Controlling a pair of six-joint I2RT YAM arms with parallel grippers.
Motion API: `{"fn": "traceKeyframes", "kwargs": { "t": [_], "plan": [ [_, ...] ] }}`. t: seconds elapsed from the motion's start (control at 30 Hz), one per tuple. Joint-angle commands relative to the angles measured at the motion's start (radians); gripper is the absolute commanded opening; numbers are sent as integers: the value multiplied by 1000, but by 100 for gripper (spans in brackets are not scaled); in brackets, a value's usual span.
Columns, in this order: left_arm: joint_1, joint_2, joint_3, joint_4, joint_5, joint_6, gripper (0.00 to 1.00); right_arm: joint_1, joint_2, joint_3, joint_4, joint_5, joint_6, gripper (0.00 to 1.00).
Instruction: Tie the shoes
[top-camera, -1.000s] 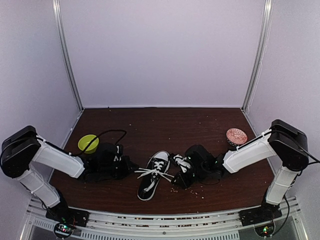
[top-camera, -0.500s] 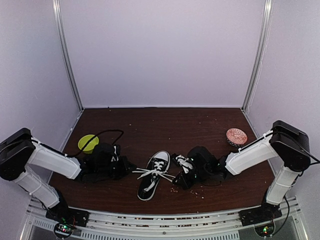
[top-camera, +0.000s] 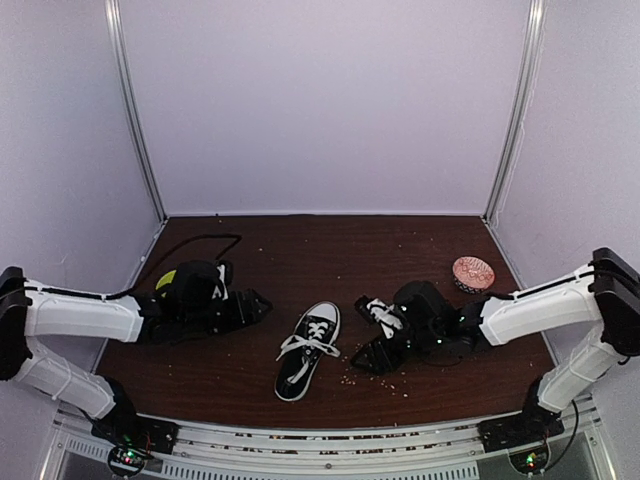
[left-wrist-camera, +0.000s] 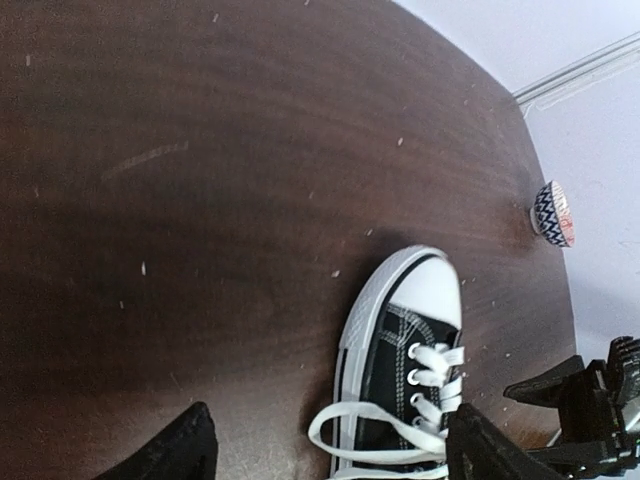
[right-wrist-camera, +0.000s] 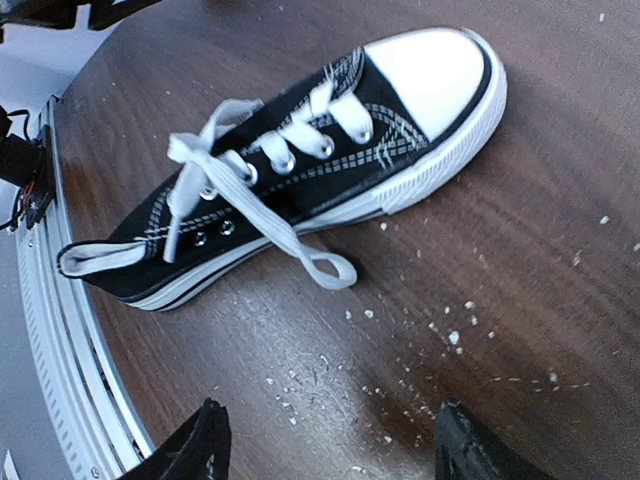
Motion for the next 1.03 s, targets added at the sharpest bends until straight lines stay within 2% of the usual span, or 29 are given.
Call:
{"fn": "traceKeyframes", "kwargs": {
  "t": [0.0, 0.17, 0.27, 0.33, 0.43, 0.5, 0.6, 0.67, 0.73, 0.8, 0.87, 1.0],
  "plan": [
    [99, -66, 77, -166, 13, 232, 83, -57, -103, 36, -132, 82, -44, 72],
    [372, -193, 71, -263, 84, 396, 84, -249, -190, 85, -222, 159, -41, 78],
    [643, -312, 23, -269, 177, 472, 84, -427, -259, 77, -236, 200, -35, 79],
    [827, -388, -6, -268, 224, 504, 88, -550, -324, 41, -209, 217, -27, 80],
    [1003, -469, -52, -241, 151, 528, 96, -707, -446, -54, -119, 258, -17, 83],
    [1034, -492, -90, -187, 54, 526, 97, -768, -528, -123, -45, 336, -30, 85],
    [1035, -487, -164, -53, -78, 561, 97, -798, -660, -229, 59, 524, -78, 92],
    [1035, -468, -211, 58, -97, 614, 97, -802, -717, -308, 160, 630, -109, 98],
    [1035, -447, -218, 104, -91, 662, 97, -807, -744, -398, 303, 695, -129, 100],
    [1035, -419, -226, 171, -53, 704, 97, -814, -732, -466, 419, 712, -154, 99],
    [1034, -387, -250, 244, -22, 728, 97, -817, -683, -478, 466, 735, -165, 99],
    [1034, -341, -268, 342, -72, 725, 98, -820, -549, -460, 545, 777, -178, 100]
  ]
}}
